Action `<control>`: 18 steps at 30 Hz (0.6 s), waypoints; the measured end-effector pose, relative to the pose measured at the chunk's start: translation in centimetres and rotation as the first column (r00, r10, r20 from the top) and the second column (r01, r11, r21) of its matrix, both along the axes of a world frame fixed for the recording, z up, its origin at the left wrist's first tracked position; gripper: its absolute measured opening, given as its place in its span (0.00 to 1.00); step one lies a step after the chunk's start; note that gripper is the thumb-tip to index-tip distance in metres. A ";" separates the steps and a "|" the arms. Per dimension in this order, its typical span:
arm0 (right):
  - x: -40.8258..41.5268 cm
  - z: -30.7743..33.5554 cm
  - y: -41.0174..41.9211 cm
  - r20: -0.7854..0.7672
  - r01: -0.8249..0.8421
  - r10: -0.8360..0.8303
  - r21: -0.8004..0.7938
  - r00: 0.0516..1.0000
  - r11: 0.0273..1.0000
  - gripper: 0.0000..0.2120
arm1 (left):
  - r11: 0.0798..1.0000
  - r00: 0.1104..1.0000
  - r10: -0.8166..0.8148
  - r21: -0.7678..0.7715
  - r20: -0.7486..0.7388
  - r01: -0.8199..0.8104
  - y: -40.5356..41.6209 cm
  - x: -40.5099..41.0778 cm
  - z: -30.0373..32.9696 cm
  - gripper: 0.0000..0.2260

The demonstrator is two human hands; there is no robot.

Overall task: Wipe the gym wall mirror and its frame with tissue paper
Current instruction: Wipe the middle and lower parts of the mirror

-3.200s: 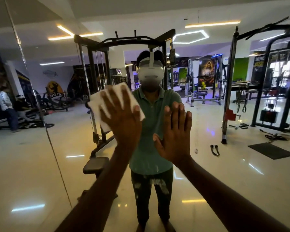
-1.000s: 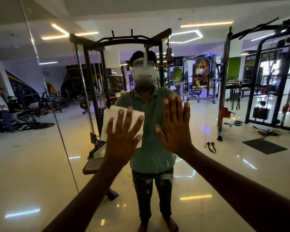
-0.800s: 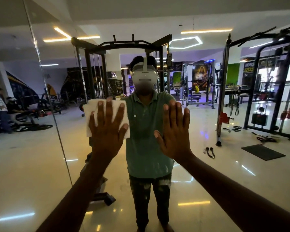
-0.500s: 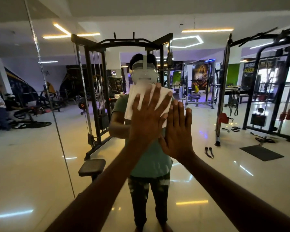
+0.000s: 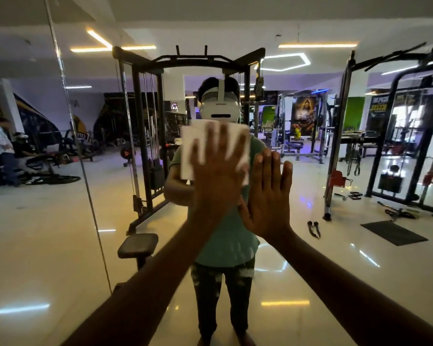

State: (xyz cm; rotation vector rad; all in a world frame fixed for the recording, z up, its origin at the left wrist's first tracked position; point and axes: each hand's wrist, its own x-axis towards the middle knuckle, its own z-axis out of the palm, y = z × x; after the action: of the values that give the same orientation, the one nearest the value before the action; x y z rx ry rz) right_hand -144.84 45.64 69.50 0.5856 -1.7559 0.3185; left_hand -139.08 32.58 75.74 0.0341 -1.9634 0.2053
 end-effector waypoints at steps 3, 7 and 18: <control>-0.2 0.0 0.2 0.011 -0.032 0.032 -0.006 0.999 0.999 0.44 | 0.951 0.997 -0.028 -0.306 0.077 0.050 -2.4 0.0 0.4 0.30; -0.3 -0.1 0.1 0.005 -0.011 0.011 -0.022 1.000 1.000 0.45 | 0.990 0.987 0.141 0.018 -0.078 -0.140 -14.2 3.8 -0.5 0.29; 0.2 -0.1 0.4 -0.008 -0.014 0.014 0.012 1.000 1.000 0.44 | 0.992 0.992 0.086 -0.100 0.095 -0.076 -4.7 1.6 -4.0 0.31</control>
State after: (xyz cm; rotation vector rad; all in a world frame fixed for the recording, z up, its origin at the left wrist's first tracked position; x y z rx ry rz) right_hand -144.68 46.03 69.44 0.6072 -1.7474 0.3157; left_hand -137.51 27.85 71.73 0.0413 -2.0500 0.3612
